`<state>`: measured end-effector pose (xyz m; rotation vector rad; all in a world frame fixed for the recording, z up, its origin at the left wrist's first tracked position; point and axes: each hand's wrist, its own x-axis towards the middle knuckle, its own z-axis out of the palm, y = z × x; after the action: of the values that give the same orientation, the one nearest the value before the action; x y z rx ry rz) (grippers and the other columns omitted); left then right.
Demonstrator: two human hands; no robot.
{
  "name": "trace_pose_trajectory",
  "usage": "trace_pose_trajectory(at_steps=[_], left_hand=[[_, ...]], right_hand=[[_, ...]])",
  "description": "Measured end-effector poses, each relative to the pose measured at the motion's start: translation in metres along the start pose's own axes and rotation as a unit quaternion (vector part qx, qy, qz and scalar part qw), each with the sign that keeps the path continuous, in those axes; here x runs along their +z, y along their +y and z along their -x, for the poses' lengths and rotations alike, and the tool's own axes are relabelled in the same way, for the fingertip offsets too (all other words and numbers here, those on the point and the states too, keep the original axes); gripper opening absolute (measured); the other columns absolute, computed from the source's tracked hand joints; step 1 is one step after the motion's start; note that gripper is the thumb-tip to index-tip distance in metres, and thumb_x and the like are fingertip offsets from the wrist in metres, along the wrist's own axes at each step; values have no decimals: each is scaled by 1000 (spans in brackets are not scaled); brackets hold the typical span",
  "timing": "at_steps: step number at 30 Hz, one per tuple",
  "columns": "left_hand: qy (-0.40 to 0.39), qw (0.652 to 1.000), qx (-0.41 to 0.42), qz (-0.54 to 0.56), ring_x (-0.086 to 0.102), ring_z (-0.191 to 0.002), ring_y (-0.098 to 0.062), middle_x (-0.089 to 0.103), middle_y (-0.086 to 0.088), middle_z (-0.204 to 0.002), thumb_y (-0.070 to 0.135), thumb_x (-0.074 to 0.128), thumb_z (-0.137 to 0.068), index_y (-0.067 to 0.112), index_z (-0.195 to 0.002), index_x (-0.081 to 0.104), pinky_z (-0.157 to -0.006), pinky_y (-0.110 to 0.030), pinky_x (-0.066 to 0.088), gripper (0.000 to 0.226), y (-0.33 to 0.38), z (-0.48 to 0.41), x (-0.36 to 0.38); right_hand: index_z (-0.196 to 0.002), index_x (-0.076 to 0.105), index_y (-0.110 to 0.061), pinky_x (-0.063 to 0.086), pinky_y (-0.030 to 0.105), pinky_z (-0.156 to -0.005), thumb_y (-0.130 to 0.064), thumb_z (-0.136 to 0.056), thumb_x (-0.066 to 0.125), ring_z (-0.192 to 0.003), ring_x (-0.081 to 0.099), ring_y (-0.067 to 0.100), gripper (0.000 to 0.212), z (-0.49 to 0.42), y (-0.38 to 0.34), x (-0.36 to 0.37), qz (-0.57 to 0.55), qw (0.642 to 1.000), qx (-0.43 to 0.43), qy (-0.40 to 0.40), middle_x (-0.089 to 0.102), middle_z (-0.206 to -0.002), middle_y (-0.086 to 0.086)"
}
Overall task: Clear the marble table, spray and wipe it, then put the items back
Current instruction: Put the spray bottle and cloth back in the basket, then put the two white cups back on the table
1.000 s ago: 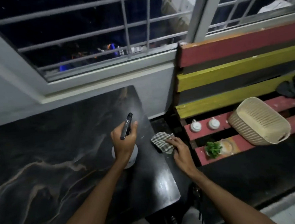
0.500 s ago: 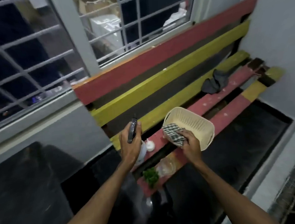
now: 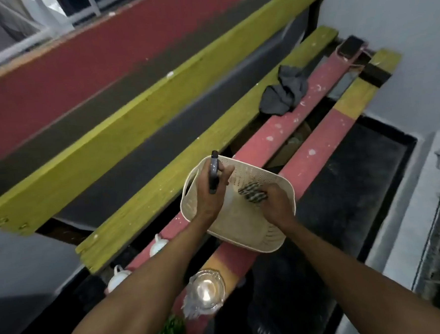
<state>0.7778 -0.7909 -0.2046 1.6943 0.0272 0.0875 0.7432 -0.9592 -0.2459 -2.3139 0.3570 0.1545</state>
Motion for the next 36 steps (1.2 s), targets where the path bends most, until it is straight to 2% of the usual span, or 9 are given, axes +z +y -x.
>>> trace_pose_trajectory(at_steps=[4,7,11,16,20,27,31,34,36], left_hand=[[-37,998,-21,-50,58,-75,-44,59,-14,-83,39,75,-90,16,-90,55,-68,-57,52,31,-46,-4,0],[-93,990,-45,-96,58,-75,-35,60,-13,-90,30,78,-88,10,-96,54,-67,-46,50,33,-61,-10,-7],[-231,953,-63,-185,52,-71,-17,58,0,-87,22,86,-78,11,-108,52,-68,-35,44,46,-60,-24,-28],[-305,895,-94,-311,52,-130,-29,50,-10,-149,7,90,-70,18,-157,28,-106,-35,44,107,-43,-27,-59],[-325,870,-87,-361,63,-104,-27,52,-15,-145,-6,80,-76,19,-158,27,-92,-44,56,100,-16,-13,-89],[-15,979,-26,-201,70,-82,-24,73,0,-105,-6,61,-93,12,-122,68,-72,-32,56,35,43,76,-173],[165,960,-94,-205,70,-91,-15,75,-2,-105,0,63,-94,10,-112,72,-83,-36,60,23,6,149,-234],[247,933,-169,-202,63,-111,-15,68,-6,-126,-6,66,-83,9,-129,63,-99,-27,50,48,-40,194,-262],[228,929,-206,-205,54,-125,-19,57,-9,-139,-4,75,-76,9,-140,51,-105,-24,41,69,-71,209,-269]], right_hand=[[-117,71,-13,43,35,-107,-5,-86,60,-117,58,26,34,-12,26,33,37,998,14,-54,63,-123,9],[-129,61,0,37,35,-109,0,-91,55,-126,52,31,38,-11,30,41,82,987,11,-134,54,-136,15],[-137,55,-5,35,32,-110,-8,-93,59,-133,45,37,45,-7,30,43,122,974,13,-191,39,-149,21],[-125,63,-3,38,34,-108,-3,-85,60,-127,52,35,40,0,17,38,98,982,-6,-163,56,-134,20],[-118,64,2,39,32,-96,-2,-92,56,-118,54,35,27,34,-29,17,63,995,-23,-79,59,-125,19],[-115,68,-12,41,35,-94,-6,-94,57,-113,51,21,24,128,-115,30,-16,986,-140,85,57,-117,7],[-116,65,-13,48,37,-93,-14,-94,56,-110,58,23,24,159,-123,91,-31,983,-172,-60,61,-116,5],[-129,58,-12,48,39,-95,-16,-88,66,-118,55,28,42,155,-113,144,15,974,-134,-179,58,-125,8],[-139,48,-10,43,41,-104,-21,-83,73,-130,48,32,63,147,-101,170,53,969,-104,-219,52,-137,14]])
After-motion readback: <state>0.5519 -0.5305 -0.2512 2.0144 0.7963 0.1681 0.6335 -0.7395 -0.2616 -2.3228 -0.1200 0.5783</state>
